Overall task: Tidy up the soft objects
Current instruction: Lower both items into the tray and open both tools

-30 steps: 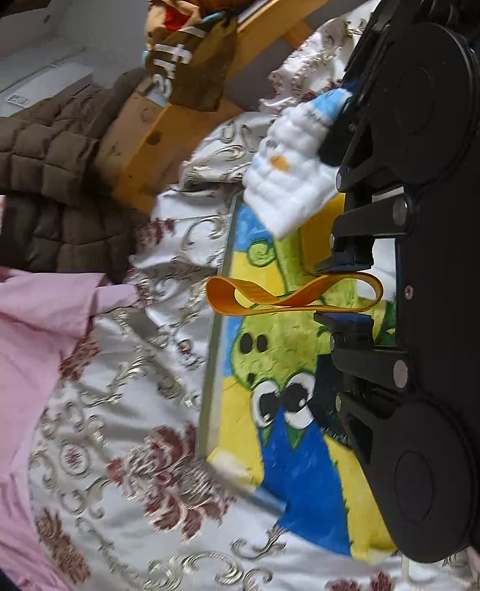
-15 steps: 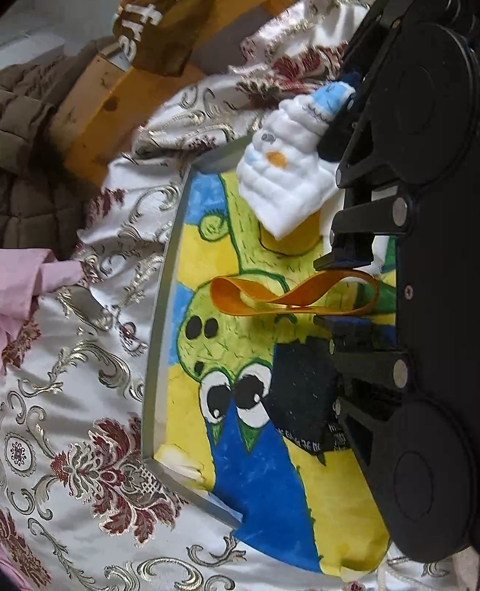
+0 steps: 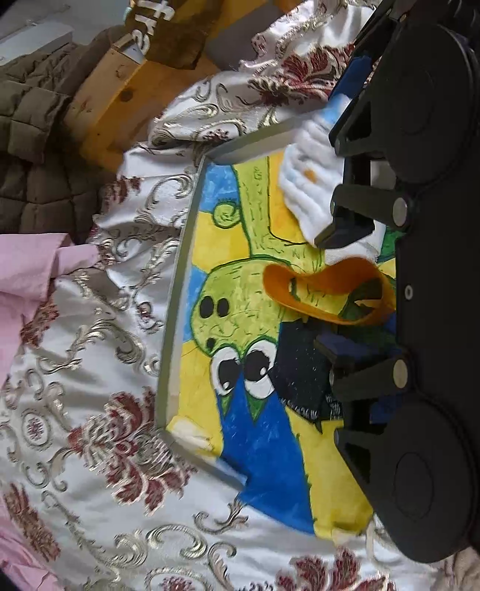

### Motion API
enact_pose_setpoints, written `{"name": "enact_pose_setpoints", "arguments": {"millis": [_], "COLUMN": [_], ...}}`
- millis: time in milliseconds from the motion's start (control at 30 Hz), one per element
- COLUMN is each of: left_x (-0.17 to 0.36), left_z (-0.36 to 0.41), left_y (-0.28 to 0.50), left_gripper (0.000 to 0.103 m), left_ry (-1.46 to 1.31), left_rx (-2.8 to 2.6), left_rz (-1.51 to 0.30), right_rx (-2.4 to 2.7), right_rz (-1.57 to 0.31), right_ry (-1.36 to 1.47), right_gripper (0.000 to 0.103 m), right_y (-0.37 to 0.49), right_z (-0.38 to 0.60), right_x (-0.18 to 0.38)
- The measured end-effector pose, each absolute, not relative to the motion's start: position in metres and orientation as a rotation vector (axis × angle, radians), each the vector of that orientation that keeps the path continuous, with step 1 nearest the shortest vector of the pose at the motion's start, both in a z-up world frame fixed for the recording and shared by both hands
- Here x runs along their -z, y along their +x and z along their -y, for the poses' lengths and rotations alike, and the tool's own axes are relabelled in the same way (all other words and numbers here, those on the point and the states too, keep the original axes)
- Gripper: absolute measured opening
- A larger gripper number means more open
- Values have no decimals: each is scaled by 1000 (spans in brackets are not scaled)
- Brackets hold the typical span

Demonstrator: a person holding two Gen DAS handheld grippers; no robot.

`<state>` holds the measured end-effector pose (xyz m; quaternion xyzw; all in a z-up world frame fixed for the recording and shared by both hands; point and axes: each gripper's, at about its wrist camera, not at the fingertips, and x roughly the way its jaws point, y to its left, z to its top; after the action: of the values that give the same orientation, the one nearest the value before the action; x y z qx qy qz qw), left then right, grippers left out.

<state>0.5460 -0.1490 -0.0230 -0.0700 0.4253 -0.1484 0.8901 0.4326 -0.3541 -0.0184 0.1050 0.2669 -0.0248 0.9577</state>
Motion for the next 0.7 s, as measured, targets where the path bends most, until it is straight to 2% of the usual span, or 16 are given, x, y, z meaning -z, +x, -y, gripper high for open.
{"name": "enact_pose_setpoints", "arguments": {"millis": [133, 200, 433, 700], "left_x": [-1, -13, -58, -97], "left_z": [138, 132, 103, 85], "left_y": [526, 514, 461, 385], "left_gripper": [65, 73, 81, 89], "left_ry": [-172, -179, -225, -205], "left_rx": [296, 290, 294, 318], "left_rz": [-824, -793, -686, -552], "right_rx": [52, 47, 22, 0], "right_rz": [-465, -424, -314, -199], "right_ry": [238, 241, 215, 206], "right_gripper": [79, 83, 95, 101], "right_y": [411, 397, 348, 282], "right_z": [354, 354, 347, 333], "right_x": [-6, -20, -60, -86]}}
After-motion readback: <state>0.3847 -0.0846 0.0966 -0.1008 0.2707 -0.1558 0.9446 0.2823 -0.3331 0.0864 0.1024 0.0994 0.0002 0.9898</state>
